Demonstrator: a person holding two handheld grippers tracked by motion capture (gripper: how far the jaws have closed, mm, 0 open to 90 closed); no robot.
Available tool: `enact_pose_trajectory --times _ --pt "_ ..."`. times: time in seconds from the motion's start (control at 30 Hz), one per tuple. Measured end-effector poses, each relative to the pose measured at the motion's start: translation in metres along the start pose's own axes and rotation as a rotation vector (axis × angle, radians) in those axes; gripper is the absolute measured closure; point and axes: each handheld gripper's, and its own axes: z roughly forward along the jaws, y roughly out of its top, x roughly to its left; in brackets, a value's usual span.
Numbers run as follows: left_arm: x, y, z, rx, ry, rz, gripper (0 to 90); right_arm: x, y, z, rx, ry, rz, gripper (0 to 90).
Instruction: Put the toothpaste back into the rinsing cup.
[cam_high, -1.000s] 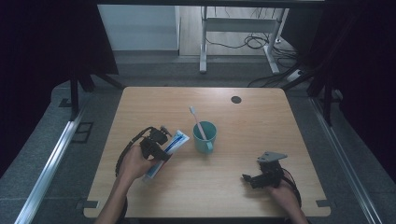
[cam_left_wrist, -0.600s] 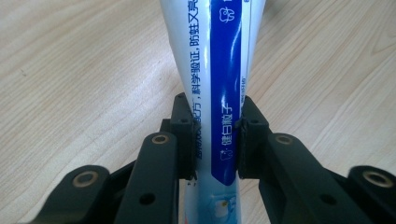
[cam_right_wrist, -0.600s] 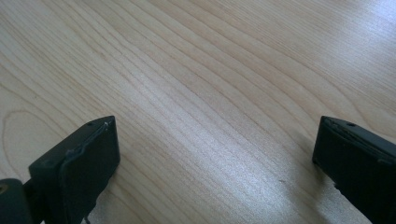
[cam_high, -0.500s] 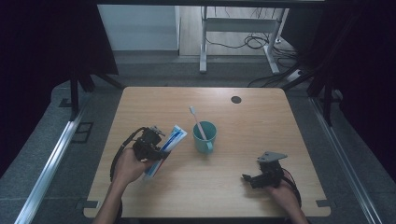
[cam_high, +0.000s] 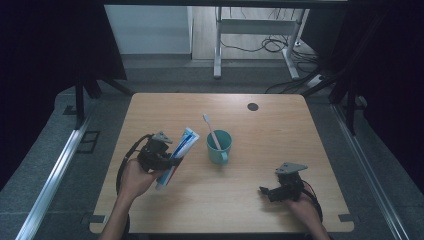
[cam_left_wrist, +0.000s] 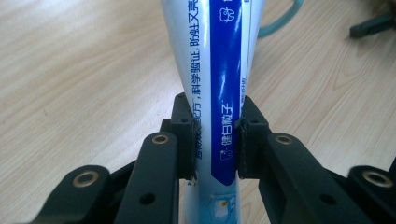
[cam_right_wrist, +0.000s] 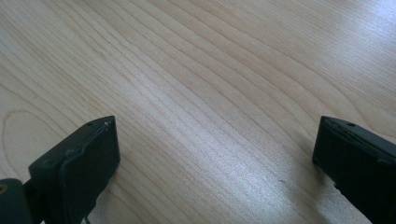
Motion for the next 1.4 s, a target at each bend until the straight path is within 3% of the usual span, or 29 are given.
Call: enact_pose_trajectory --times 0.3,0.63,1.4 --pt "-0.001 0.010 -0.005 -0.082 -0.008 -0.006 73.2 0.000 0.000 0.000 -0.001 -0.001 0.000 0.3" --pt "-0.003 0.025 0.002 -0.152 -0.020 -0.013 73.1 0.000 0.000 0.000 0.001 0.000 0.000 0.3" --pt "-0.013 0.067 0.016 -0.261 0.001 -0.003 73.1 0.000 0.000 0.000 0.001 -0.001 0.000 0.3"
